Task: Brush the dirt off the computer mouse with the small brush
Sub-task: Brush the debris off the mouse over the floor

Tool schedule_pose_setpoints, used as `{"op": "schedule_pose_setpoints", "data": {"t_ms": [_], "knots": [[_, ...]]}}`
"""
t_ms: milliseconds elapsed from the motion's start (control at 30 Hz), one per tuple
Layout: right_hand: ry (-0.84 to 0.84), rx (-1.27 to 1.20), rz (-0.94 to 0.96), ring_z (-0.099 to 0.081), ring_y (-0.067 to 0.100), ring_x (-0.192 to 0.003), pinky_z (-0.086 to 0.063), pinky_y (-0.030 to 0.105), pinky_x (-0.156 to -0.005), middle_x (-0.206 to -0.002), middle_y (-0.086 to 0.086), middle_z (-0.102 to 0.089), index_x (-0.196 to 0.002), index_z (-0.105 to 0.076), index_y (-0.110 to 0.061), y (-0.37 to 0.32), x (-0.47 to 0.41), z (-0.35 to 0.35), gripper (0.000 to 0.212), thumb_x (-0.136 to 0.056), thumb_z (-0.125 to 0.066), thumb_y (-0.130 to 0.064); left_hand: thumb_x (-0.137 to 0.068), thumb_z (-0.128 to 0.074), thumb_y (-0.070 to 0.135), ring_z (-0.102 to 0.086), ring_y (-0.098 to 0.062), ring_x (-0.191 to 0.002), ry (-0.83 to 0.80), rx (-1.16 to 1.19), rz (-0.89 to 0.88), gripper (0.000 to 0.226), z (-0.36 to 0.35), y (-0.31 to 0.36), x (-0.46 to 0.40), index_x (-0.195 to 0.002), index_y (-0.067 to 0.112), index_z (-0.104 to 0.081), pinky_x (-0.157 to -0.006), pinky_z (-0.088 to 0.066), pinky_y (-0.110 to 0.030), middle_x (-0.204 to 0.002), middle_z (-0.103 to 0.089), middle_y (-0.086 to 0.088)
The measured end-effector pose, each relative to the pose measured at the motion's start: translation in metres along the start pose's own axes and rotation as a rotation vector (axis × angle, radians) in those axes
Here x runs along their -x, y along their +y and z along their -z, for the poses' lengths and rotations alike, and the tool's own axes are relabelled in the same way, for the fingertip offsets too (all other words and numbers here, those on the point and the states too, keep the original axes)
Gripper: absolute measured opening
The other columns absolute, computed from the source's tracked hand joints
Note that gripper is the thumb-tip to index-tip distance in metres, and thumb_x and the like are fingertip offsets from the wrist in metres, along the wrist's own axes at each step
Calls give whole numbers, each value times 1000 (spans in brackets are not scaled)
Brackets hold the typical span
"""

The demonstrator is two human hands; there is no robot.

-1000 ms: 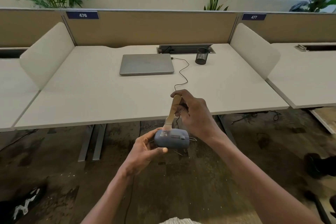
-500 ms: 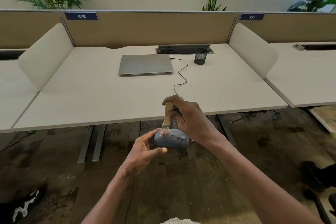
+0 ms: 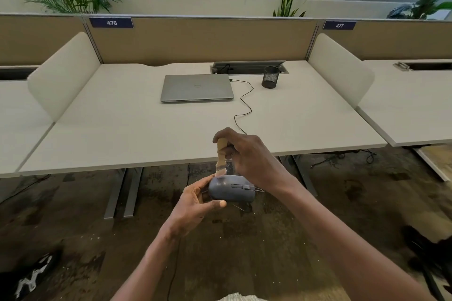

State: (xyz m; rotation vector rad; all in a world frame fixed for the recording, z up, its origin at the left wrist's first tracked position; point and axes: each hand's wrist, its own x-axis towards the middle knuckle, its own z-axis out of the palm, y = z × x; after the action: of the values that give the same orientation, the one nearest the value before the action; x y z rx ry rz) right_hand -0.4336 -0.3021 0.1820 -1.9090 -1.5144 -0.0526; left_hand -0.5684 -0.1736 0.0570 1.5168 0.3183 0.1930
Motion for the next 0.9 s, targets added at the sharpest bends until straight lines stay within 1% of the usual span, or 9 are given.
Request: {"op": "schedule_pose_setpoints", "data": {"t_ms": [100, 200, 300, 433, 533, 667, 733, 800, 900], "knots": [[11, -31, 20, -68, 25, -78, -60, 37, -66, -90, 9, -66, -121, -54, -8, 0, -2, -1, 35, -91, -58, 10, -69, -88, 21, -62, -13, -127, 7, -2, 3, 69, 1, 1, 0, -129, 36, -59, -101, -55, -30, -128, -69, 10], [-11, -14, 20, -66, 22, -74, -59, 31, -64, -88, 6, -65, -120, -53, -9, 1, -1, -5, 34, -91, -60, 8, -65, -90, 25, -62, -15, -126, 11, 1, 9, 70, 1, 1, 0, -127, 35, -60, -102, -54, -32, -129, -68, 7], [37, 24, -47, -67, 24, -78, -59, 33, -66, -90, 7, -66, -120, -53, -10, 9, -1, -2, 34, -92, -59, 8, -67, -87, 19, -62, -18, -127, 5, 7, 5, 70, 0, 1, 3, -130, 32, -59, -104, -54, -36, -134, -64, -1], [111, -53, -60, -68, 13, -80, -56, 17, -68, -90, 5, -67, -118, -53, -14, 11, 3, 0, 36, -91, -62, 8, -63, -89, 29, -61, -20, -127, 8, 13, -5, 75, 0, 3, 3, -131, 30, -57, -105, -53, -39, -136, -62, -4], [99, -82, -72, -64, 4, -78, -54, 12, -67, -89, 5, -67, -117, -53, -14, 12, 6, -2, 35, -91, -62, 8, -64, -90, 28, -60, -22, -128, 7, 19, -16, 75, 1, 3, 3, -131, 29, -57, -106, -53, -39, -137, -61, -5], [154, -48, -133, -66, 12, -77, -54, 16, -67, -88, 4, -66, -116, -54, -11, 17, 9, 2, 32, -92, -59, 10, -63, -89, 30, -61, -22, -127, 6, 44, -17, 79, 0, 3, 5, -135, 24, -57, -103, -54, -38, -136, -62, -5], [191, -72, -117, -67, 11, -77, -52, 10, -66, -86, 1, -66, -115, -55, -13, 15, 10, 4, 34, -91, -59, 11, -67, -90, 22, -62, -19, -126, 1, 51, -17, 75, 1, 3, 5, -135, 25, -58, -101, -55, -34, -134, -64, -1], [169, -102, -90, -67, 9, -79, -50, 7, -67, -86, 0, -66, -115, -54, -15, 13, 12, 3, 35, -91, -60, 10, -70, -89, 17, -62, -18, -126, -3, 61, -17, 71, 2, 3, 4, -133, 27, -58, -98, -56, -30, -133, -65, 0], [114, -76, -114, -68, 10, -79, -55, 14, -68, -89, 4, -67, -116, -53, -14, 12, 14, 4, 33, -92, -60, 8, -71, -87, 16, -63, -19, -125, 9, 46, -11, 72, 2, 2, 4, -136, 23, -57, -99, -56, -33, -135, -63, -4]]}}
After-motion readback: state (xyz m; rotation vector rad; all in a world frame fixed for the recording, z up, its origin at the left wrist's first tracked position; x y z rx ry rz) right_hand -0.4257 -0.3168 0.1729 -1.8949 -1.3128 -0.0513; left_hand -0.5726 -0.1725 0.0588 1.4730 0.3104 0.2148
